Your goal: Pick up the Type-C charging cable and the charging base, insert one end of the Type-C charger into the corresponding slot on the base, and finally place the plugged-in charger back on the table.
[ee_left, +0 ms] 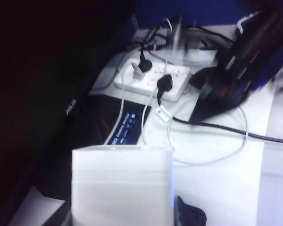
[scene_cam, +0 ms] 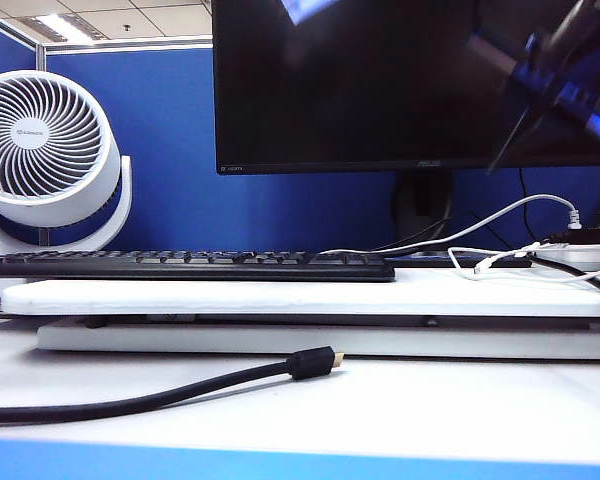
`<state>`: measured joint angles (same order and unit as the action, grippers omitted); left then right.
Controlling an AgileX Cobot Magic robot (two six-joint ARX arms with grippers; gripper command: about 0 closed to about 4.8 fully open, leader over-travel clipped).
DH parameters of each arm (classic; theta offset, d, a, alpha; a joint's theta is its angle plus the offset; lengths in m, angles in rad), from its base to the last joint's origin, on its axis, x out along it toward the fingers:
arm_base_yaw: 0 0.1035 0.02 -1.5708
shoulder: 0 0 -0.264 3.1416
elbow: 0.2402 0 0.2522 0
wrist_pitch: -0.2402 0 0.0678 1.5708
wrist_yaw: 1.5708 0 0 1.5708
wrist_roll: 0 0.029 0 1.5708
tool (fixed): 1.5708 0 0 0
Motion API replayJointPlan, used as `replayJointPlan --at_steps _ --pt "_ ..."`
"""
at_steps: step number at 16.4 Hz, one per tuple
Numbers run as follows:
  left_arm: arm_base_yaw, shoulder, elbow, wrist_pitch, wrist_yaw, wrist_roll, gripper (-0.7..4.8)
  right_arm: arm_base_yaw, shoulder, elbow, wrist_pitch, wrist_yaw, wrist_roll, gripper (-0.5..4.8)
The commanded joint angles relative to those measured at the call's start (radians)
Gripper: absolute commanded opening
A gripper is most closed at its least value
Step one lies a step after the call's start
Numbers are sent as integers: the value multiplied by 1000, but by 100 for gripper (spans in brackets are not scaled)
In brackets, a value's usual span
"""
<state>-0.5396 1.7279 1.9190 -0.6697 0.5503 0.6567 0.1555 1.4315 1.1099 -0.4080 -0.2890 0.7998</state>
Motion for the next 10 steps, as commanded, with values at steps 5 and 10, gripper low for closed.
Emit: replayJointPlan --at_steps 5,10 --pt "1 -42 7 5 11 -21 111 2 127 5 196 -6 98 193" --pt "1 -42 7 -8 11 -22 111 11 130 5 195 143 101 193"
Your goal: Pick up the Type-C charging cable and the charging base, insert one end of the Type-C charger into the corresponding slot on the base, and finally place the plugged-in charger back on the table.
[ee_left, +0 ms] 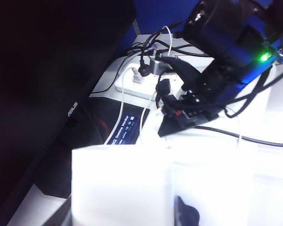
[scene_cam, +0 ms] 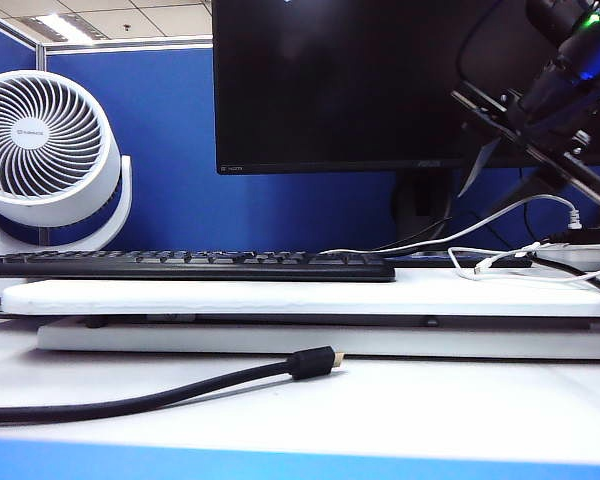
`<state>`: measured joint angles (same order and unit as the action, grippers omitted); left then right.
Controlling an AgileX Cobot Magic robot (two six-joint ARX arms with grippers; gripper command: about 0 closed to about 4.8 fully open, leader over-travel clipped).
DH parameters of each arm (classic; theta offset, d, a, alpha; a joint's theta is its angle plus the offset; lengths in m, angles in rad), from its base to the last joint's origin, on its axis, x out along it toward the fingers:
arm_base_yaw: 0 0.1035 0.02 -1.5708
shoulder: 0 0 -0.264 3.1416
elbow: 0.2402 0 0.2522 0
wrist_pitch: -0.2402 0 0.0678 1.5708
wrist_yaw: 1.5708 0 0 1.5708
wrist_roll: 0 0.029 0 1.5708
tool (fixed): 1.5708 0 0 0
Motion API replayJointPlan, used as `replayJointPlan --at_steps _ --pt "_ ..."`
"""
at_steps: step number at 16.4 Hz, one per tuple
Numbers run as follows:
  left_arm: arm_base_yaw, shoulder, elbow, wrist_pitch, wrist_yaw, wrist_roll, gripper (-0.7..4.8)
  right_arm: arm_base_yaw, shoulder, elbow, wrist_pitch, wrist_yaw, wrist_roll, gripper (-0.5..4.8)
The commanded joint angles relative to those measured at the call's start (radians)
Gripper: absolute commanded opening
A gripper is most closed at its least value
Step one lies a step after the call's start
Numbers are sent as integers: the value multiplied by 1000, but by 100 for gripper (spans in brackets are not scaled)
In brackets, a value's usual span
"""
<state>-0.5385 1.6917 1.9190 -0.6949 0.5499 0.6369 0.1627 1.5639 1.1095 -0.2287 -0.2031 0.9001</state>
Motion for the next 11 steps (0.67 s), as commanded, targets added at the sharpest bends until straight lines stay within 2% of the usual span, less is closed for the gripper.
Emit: replayJointPlan --at_steps 1,11 --pt "0 -6 7 17 12 -2 111 5 5 5 12 64 1 193" --pt "0 -11 7 15 15 -10 111 18 126 5 14 116 17 189"
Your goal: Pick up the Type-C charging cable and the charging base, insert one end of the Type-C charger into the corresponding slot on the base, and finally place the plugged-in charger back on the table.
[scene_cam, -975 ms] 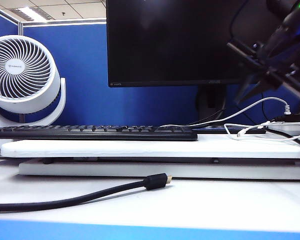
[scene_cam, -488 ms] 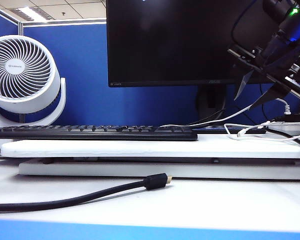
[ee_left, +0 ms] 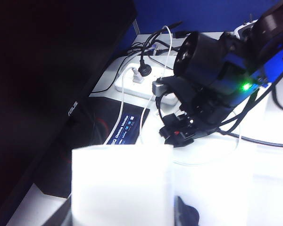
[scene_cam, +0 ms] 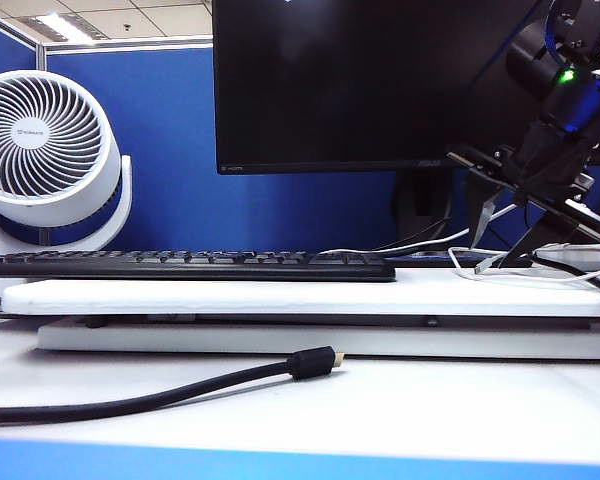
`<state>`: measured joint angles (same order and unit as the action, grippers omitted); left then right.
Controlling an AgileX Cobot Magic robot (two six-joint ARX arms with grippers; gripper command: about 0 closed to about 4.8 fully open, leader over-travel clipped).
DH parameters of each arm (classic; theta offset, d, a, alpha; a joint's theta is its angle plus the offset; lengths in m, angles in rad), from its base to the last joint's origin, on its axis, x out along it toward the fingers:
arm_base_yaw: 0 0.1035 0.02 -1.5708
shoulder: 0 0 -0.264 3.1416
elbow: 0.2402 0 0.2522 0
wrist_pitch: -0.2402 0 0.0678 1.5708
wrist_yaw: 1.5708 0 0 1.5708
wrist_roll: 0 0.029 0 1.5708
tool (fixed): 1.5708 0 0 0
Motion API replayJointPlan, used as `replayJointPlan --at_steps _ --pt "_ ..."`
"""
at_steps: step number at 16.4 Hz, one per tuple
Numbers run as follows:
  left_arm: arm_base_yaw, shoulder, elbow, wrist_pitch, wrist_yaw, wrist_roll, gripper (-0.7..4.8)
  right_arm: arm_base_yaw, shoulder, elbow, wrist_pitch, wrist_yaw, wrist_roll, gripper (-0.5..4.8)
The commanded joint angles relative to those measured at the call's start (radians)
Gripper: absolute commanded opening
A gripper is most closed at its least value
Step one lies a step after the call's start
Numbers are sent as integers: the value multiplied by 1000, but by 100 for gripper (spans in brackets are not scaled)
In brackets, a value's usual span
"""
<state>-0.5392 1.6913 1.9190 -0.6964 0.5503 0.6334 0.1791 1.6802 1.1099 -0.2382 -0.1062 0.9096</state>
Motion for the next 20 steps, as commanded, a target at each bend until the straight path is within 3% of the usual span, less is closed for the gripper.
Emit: replayJointPlan --at_steps 1,10,12,14,17,20 --pt "0 -12 7 16 15 -7 111 1 13 5 31 26 8 189" --pt "0 -14 7 17 14 -21 111 1 64 5 45 18 15 179" --pt "0 -15 7 17 14 -21 111 1 64 5 33 18 14 64" --pt "0 -15 7 17 14 -21 111 1 64 5 32 19 14 -7" --pt "0 -15 7 17 14 -21 111 -2 63 5 40 -13 14 -7" --pt "0 -19 7 13 15 -47 111 -2 12 5 64 -169 5 -7"
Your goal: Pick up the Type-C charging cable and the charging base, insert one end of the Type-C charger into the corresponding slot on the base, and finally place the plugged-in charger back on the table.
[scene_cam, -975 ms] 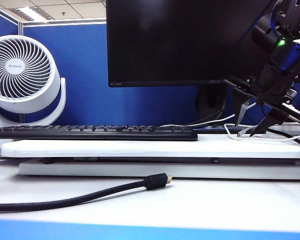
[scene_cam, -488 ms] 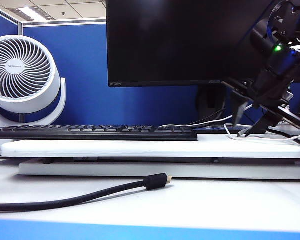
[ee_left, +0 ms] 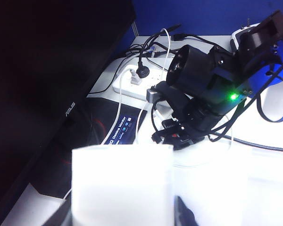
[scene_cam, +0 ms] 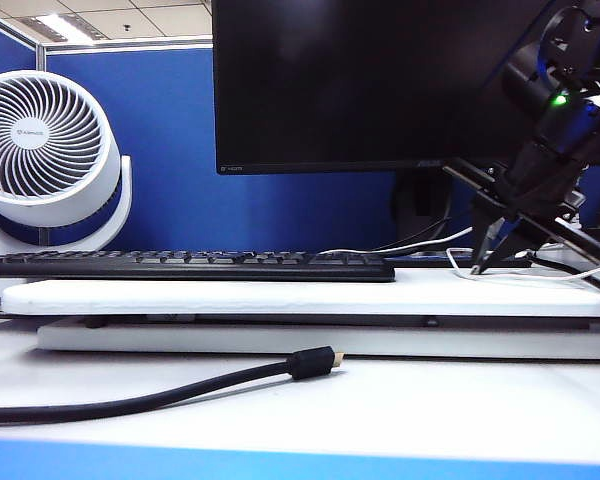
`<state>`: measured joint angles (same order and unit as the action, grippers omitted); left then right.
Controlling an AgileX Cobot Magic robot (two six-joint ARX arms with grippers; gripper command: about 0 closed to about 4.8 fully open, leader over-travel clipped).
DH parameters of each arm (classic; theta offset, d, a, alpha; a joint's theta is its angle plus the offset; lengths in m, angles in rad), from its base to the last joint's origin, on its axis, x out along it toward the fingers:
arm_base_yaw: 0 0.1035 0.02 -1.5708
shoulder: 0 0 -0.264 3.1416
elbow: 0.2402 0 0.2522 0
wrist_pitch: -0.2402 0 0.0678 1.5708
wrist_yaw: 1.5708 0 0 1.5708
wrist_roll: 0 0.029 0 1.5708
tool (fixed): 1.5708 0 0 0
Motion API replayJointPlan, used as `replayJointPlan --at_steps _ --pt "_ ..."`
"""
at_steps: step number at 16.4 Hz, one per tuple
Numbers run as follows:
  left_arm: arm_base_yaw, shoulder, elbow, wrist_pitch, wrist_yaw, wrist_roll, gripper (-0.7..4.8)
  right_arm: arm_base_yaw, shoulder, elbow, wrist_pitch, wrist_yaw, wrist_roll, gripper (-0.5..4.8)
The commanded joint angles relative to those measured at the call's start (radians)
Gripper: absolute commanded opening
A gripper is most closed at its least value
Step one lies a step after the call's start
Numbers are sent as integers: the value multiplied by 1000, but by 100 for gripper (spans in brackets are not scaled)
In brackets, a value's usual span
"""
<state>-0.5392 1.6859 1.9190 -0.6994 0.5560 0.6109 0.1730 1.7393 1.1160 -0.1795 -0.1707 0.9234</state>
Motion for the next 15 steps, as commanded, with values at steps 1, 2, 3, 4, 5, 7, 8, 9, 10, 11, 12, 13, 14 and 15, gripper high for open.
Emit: replayJointPlan --at_steps 1,2,3,4,5,7,8,9,10,11,12,13,14,15 --pt "0 -14 7 14 9 -24 111 4 -91 -2 13 -151 -13 -7" --pt "0 -15 7 14 9 -24 111 3 -133 -2 28 -178 -15 -6" --pt "0 -16 7 13 9 -24 111 3 -170 -2 40 -193 -15 -6" --pt "0 -17 7 13 9 -24 111 3 -216 -2 68 -212 -17 -6" --pt "0 -17 7 13 9 -24 111 3 -274 -2 113 -240 -15 -6" --pt "0 -17 7 12 10 -25 111 3 -370 -2 190 -255 -14 -6" --pt "0 -17 7 12 10 -24 111 3 -417 -2 228 -254 -14 -6" --pt "0 -17 7 13 10 -24 111 3 -451 -2 265 -256 -14 -6" --pt "0 -17 7 13 25 -24 111 3 -481 -2 300 -256 -14 -6" --pt "0 -17 7 14 60 -24 111 3 -503 -2 330 -259 -15 -6" --pt "0 -17 7 18 100 -25 111 3 -522 -2 370 -269 -14 -6" --pt "0 -17 7 22 147 -26 111 3 -533 -2 407 -285 -13 -6" --pt "0 -17 7 45 225 -63 111 3 -541 -2 493 -338 7 -6" --pt "0 -17 7 58 257 -78 111 3 -541 -2 523 -359 19 -6"
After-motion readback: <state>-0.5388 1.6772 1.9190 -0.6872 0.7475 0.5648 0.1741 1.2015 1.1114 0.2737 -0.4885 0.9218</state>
